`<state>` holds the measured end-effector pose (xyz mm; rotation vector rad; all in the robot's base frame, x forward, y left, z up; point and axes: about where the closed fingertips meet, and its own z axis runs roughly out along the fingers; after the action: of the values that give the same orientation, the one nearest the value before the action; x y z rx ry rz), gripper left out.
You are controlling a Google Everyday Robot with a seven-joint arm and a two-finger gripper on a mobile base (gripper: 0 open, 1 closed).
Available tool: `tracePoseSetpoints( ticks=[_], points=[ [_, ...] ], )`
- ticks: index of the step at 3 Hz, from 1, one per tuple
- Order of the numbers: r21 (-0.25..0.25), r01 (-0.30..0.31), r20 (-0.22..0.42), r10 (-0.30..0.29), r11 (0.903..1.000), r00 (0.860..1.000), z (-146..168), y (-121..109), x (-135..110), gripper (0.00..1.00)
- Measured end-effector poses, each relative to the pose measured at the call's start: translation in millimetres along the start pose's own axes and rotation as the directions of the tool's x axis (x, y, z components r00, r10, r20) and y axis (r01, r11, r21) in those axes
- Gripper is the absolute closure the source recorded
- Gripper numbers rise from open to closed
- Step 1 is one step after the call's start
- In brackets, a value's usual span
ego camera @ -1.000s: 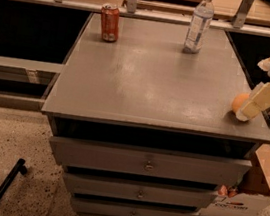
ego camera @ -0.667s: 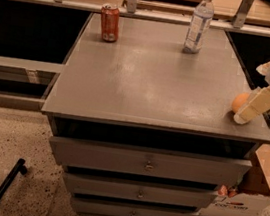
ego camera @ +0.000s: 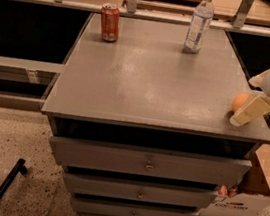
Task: Move orange near blue plastic bottle
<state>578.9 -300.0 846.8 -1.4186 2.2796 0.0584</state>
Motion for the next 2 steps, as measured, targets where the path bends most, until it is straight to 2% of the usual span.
tracePoseSetpoints(
  ticks=[2],
  points=[
    [0.006, 0.021, -0.048, -0.021, 0.9998, 0.999, 11.7, 4.8, 7.7, 0.64]
  ],
)
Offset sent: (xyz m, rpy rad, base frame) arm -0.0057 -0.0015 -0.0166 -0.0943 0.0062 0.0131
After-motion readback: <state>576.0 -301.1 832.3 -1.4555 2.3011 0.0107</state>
